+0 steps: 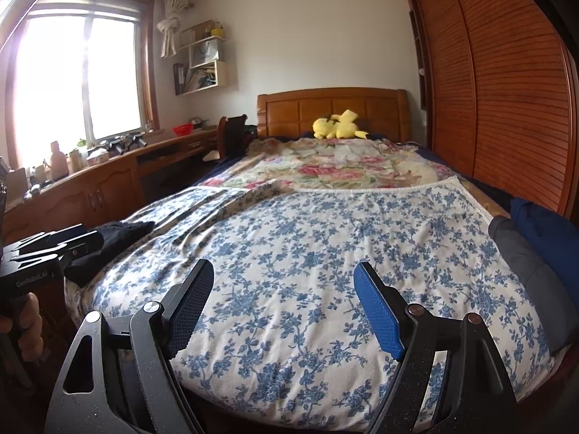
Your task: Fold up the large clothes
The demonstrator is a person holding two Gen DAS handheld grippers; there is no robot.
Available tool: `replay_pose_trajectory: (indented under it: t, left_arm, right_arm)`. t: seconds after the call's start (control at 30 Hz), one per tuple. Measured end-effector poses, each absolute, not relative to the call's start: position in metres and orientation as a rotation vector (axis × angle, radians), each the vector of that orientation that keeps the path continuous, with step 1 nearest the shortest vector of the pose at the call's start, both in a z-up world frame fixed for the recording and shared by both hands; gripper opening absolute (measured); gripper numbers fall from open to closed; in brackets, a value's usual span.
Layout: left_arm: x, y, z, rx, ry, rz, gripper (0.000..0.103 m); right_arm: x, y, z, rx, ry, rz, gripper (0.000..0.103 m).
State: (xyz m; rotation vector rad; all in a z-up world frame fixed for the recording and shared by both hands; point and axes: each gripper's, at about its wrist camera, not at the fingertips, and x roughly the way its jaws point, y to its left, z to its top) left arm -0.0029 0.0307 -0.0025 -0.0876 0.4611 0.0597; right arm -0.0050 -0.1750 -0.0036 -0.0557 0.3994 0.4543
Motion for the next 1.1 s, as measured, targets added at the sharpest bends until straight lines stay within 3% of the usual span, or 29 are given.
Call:
replay_pose_trajectory:
  t: [1.1]
  left_arm:
    - [-0.007, 0.021, -0.001, -0.077, 0.450, 0.054, 0.056]
  right_arm:
    - [-0.008, -0.176, -0.004, -0.059, 0.400, 0.449, 0.081]
